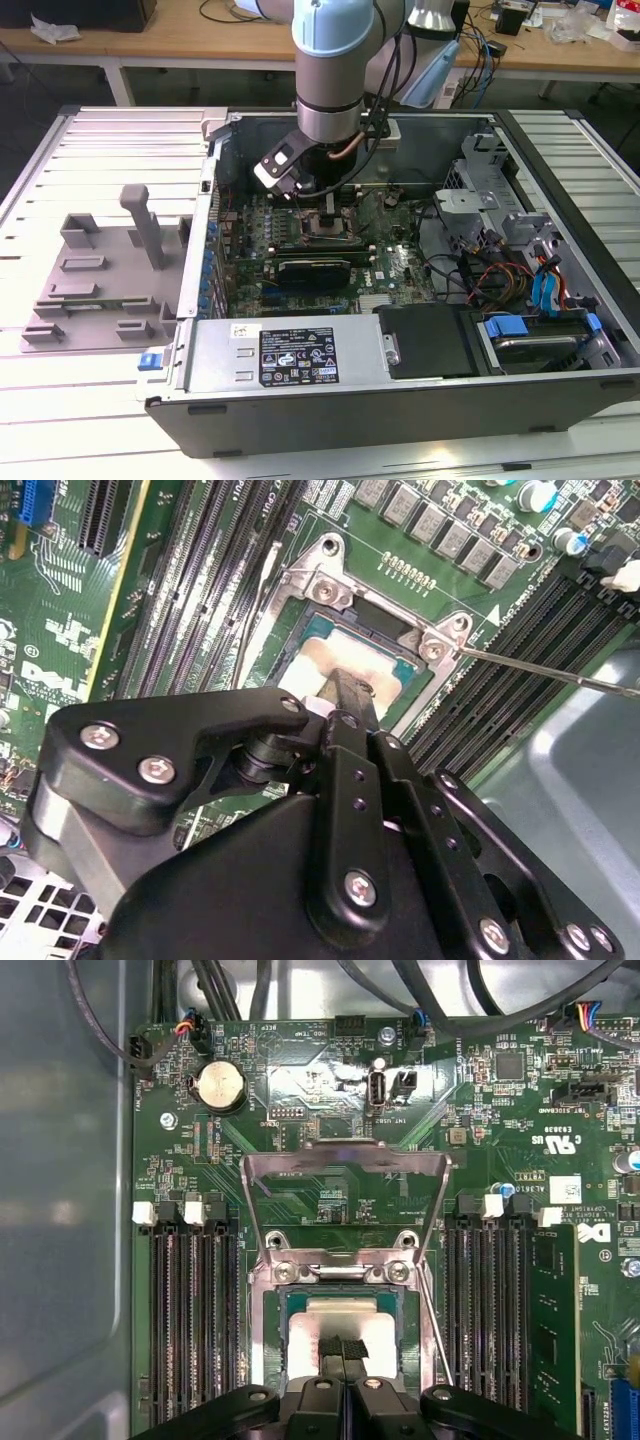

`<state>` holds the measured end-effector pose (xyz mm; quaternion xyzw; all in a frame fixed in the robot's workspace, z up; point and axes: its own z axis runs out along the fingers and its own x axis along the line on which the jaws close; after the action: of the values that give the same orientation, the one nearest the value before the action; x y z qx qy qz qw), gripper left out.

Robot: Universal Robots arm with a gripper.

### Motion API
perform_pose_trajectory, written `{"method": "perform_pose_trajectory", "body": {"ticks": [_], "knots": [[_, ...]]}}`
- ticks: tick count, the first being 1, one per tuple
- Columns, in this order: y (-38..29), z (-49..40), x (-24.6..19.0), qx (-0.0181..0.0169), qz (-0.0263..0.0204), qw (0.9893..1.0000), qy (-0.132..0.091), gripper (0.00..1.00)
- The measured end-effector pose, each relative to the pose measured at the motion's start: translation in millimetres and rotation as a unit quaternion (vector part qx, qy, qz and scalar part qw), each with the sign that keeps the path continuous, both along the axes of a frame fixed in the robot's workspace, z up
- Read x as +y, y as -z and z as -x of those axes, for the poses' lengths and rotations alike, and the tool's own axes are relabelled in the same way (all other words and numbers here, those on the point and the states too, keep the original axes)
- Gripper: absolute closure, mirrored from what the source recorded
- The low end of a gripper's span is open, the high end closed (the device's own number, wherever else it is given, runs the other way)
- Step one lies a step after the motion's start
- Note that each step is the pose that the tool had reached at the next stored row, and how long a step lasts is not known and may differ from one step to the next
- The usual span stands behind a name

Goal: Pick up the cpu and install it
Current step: 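Place the cpu into insertion slot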

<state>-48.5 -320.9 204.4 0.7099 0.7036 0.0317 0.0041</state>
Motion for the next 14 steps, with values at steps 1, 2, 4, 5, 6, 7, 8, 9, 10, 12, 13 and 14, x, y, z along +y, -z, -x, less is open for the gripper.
{"method": "perform_pose_trajectory", "body": {"ticks": [1,2,4,5,6,7,8,9,10,12,13,14], "knots": [[-1.2,-0.1,0.2,-0.0002,-0.0005,1.0000,0.000,0.89],[-2.9,0.0,0.1,0.0001,0.0001,1.0000,0.000,0.89],[-10.0,0.0,0.0,0.0001,0.0002,1.0000,0.000,0.89],[-15.9,0.0,0.0,0.0001,0.0002,1.0000,0.000,0.89],[-21.2,0.0,0.0,0.0001,0.0002,1.0000,0.000,0.89],[-24.9,0.0,0.0,0.0001,0.0002,1.0000,0.000,0.89],[-28.4,0.0,0.0,0.0002,0.0003,1.0000,0.000,0.89],[-36.1,0.0,0.0,0.0001,0.0002,1.0000,0.000,0.89],[-40.7,0.0,0.1,0.0001,0.0002,1.0000,0.000,0.89],[-47.3,0.0,0.1,0.0002,0.0003,1.0000,0.000,0.89],[-51.0,0.0,0.1,0.0001,0.0002,1.0000,0.000,0.89],[-51.0,-0.1,0.1,0.0001,0.0002,1.0000,0.000,0.89]]}}
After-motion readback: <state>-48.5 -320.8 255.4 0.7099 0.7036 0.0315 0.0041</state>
